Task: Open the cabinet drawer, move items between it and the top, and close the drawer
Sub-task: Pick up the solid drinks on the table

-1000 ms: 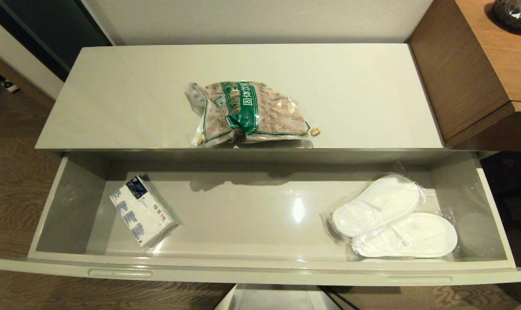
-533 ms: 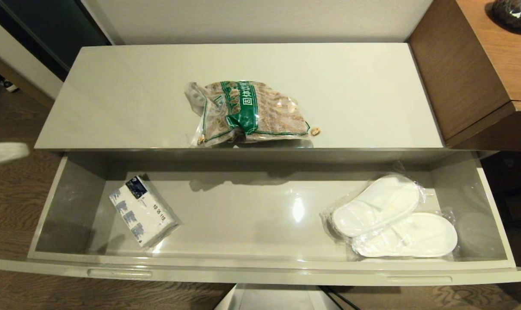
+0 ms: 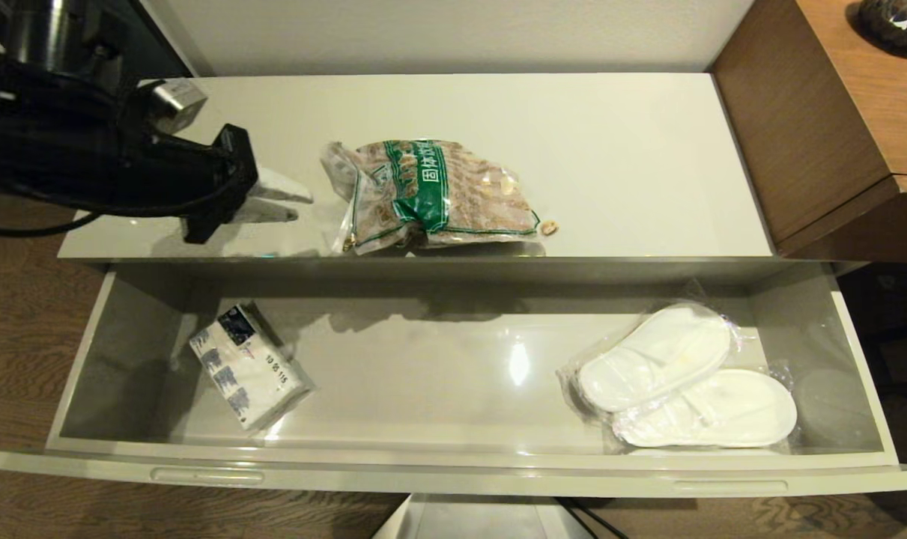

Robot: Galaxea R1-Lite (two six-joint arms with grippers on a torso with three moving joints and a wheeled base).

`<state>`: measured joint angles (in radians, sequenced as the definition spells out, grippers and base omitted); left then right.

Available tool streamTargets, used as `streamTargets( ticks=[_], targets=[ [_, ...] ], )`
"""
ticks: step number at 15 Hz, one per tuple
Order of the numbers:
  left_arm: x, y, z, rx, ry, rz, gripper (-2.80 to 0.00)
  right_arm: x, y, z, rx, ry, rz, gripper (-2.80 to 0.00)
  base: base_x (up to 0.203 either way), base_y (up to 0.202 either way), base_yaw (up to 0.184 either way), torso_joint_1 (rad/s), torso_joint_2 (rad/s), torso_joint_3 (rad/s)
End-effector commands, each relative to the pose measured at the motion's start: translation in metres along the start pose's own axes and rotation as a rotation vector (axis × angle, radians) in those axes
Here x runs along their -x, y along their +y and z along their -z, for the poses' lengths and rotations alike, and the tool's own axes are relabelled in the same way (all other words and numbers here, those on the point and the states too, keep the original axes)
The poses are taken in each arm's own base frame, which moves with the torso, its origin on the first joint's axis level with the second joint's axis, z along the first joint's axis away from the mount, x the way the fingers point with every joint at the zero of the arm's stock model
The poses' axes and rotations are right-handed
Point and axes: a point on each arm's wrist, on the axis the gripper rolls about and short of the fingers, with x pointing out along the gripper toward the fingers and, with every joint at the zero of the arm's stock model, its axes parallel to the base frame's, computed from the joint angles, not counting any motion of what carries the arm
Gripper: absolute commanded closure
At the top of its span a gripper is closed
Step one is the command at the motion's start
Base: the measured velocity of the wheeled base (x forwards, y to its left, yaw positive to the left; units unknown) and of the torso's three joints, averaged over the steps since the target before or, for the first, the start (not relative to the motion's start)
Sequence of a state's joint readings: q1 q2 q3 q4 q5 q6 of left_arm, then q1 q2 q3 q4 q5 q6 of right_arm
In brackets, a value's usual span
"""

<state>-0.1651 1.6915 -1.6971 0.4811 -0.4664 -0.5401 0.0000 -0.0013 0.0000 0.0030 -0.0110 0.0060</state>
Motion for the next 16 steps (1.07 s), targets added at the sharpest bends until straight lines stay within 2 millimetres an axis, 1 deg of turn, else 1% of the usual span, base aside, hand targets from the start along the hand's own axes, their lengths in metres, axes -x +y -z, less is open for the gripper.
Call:
streamTargets(
  ticks=[1, 2, 3, 4, 5, 7, 8, 9, 12, 14, 15, 16],
  targets=[
    [-0.040, 0.013, -0.009, 0.136, 0.064, 0.048, -2.80, 0.001, 0.000, 0.001, 0.000, -0.009, 0.000, 0.00, 0.000, 0.000, 0.000, 0.000, 0.00, 0.000],
    [-0.040, 0.011, -0.010, 0.177, 0.086, 0.092, -2.80, 0.001, 0.000, 0.001, 0.000, -0.009, 0.000, 0.00, 0.000, 0.000, 0.000, 0.000, 0.00, 0.000],
    [-0.039, 0.012, -0.007, 0.184, 0.095, 0.095, -2.80, 0.001, 0.000, 0.001, 0.000, -0.009, 0.000, 0.00, 0.000, 0.000, 0.000, 0.000, 0.00, 0.000],
    [-0.036, 0.012, -0.004, 0.182, 0.090, 0.103, -2.80, 0.001, 0.000, 0.001, 0.000, -0.009, 0.000, 0.00, 0.000, 0.000, 0.000, 0.000, 0.00, 0.000],
    [-0.038, 0.015, -0.001, 0.179, 0.085, 0.111, -2.80, 0.001, 0.000, 0.001, 0.000, -0.009, 0.000, 0.00, 0.000, 0.000, 0.000, 0.000, 0.00, 0.000],
    [-0.037, 0.014, -0.001, 0.172, 0.075, 0.124, -2.80, 0.001, 0.000, 0.001, 0.000, -0.009, 0.000, 0.00, 0.000, 0.000, 0.000, 0.000, 0.00, 0.000],
    [-0.040, 0.016, 0.000, 0.177, 0.078, 0.142, -2.80, 0.001, 0.000, 0.001, 0.000, -0.009, 0.000, 0.00, 0.000, 0.000, 0.000, 0.000, 0.00, 0.000],
    [-0.049, 0.023, 0.004, 0.197, 0.085, 0.162, -2.80, 0.001, 0.000, 0.001, 0.000, -0.009, 0.000, 0.00, 0.000, 0.000, 0.000, 0.000, 0.00, 0.000],
    [-0.069, 0.034, 0.004, 0.221, 0.052, 0.221, -2.80, 0.001, 0.000, 0.001, 0.000, -0.009, 0.000, 0.00, 0.000, 0.000, 0.000, 0.000, 0.00, 0.000],
    [-0.078, 0.035, 0.005, 0.198, 0.021, 0.256, -2.80, 0.001, 0.000, 0.001, 0.000, -0.009, 0.000, 0.00, 0.000, 0.000, 0.000, 0.000, 0.00, 0.000],
    [-0.090, 0.038, 0.005, 0.181, 0.000, 0.280, -2.80, 0.001, 0.000, 0.001, 0.000, -0.009, 0.000, 0.00, 0.000, 0.000, 0.000, 0.000, 0.00, 0.000],
    [-0.095, 0.039, 0.005, 0.177, -0.007, 0.287, -2.80, 0.001, 0.000, 0.001, 0.000, -0.009, 0.000, 0.00, 0.000, 0.000, 0.000, 0.000, 0.00, 0.000]
  ],
)
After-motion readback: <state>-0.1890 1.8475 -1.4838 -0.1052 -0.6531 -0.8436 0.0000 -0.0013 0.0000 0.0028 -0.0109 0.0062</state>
